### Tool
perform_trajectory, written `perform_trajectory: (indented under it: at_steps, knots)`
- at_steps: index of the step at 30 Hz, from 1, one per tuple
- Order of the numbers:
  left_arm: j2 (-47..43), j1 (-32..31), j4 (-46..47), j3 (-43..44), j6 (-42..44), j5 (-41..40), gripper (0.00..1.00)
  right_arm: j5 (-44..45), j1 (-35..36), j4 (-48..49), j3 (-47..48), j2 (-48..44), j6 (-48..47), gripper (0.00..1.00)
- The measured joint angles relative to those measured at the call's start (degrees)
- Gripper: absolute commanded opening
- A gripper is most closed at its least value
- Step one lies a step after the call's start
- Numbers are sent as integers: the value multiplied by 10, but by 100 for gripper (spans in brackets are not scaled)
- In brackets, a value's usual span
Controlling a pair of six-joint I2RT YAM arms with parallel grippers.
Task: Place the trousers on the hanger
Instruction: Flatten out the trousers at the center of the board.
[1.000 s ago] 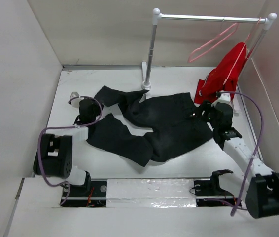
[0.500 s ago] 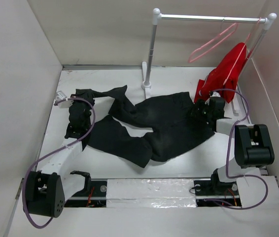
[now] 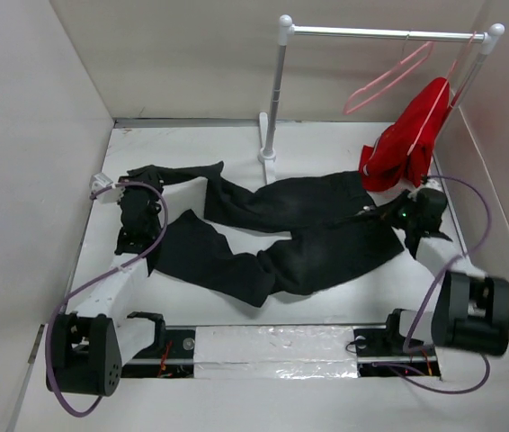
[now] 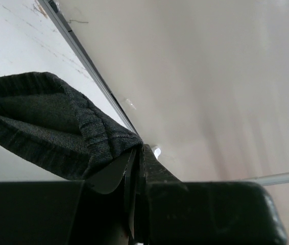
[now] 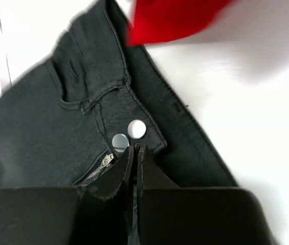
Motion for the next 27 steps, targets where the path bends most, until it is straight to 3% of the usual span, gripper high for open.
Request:
perform_trajectory:
  at_steps: [5,8,15,21,24,25,26,27]
  knots:
    - [54,3,13,14,-1,10,0,59,-112,-48,-89,-233,6,0]
    - [78,7,19,26,-5,18,0,90,-172,-83,-125,-314,9,0]
    - [91,25,3,30,-29,22,0,65,-252,-120,-129,-244,17,0]
    - [21,87,-56,-18,-67,-6,0,-18,-184,-157,-141,-276,11,0]
    - [-46,119,-105,-47,-84,-28,40,-55,-165,-193,-135,-291,-9,0]
    - [-64,122,-124,-49,-90,-38,64,-65,-165,-203,-133,-289,-15,2]
    - [-90,125,-135,-50,-88,-41,69,-74,-165,-212,-132,-289,-20,6]
    - [-110,125,-139,-50,-92,-44,73,-80,-165,-221,-132,-289,-23,19]
